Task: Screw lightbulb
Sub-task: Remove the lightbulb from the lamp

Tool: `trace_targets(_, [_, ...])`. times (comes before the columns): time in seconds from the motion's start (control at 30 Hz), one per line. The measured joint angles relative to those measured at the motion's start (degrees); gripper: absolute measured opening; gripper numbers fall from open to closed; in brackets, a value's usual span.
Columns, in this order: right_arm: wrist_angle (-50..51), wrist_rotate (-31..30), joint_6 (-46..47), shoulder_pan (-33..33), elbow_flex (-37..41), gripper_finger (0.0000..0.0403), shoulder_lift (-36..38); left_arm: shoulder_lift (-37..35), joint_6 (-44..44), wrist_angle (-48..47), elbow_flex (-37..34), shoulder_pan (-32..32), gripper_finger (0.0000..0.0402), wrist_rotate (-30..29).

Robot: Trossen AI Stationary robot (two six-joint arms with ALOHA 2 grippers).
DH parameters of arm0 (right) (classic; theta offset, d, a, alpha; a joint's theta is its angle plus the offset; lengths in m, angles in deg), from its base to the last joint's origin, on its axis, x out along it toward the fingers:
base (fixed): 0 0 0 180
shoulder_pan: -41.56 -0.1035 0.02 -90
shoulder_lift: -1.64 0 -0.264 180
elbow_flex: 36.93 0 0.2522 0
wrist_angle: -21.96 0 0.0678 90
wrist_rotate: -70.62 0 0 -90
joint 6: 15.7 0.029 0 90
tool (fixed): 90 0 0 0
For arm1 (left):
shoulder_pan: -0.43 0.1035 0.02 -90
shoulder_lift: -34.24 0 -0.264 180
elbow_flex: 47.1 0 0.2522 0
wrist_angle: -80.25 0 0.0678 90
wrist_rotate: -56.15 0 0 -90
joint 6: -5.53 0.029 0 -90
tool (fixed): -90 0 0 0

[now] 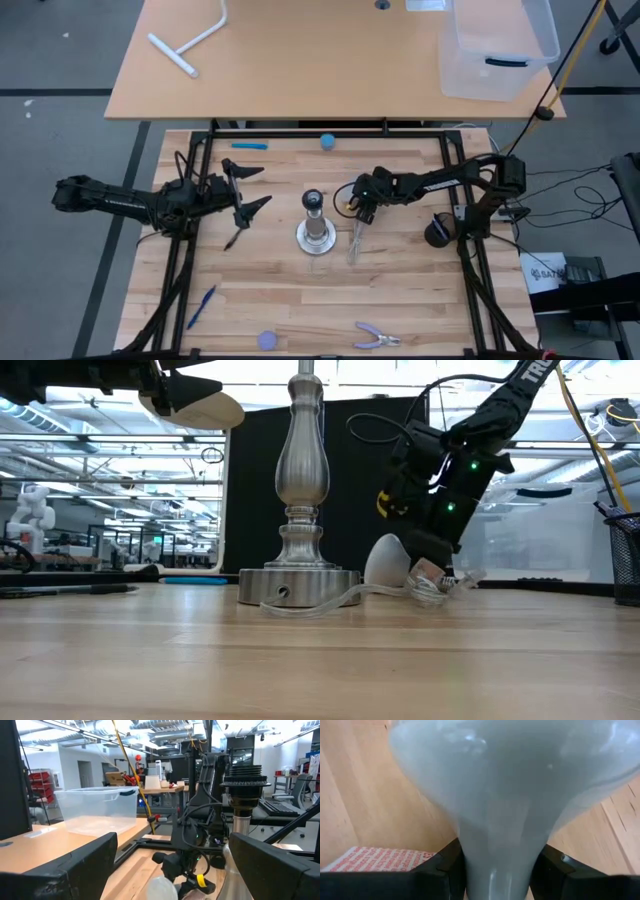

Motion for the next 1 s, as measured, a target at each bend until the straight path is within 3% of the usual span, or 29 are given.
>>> trace_targets(0.3, [-0.73, 1.16, 1.38, -0.05, 0.07, 0.0167, -0.13, 0.01, 0.02, -0.16, 0.00, 0.00, 0.0387, -0.72])
trace_targets(0.67, [0.17, 1.06, 4.57, -0.82, -0.30, 0.0252, -0.23, 0.01, 0.02, -1.08, 0.00, 0.00, 0.0387, -1.51])
trace_targets(1.0, [4.61, 3.14, 2.23, -2.70, -3.89, 0.0278, 1.95, 0.01, 1.23, -1.98, 0.02, 0.00, 0.0387, -1.51])
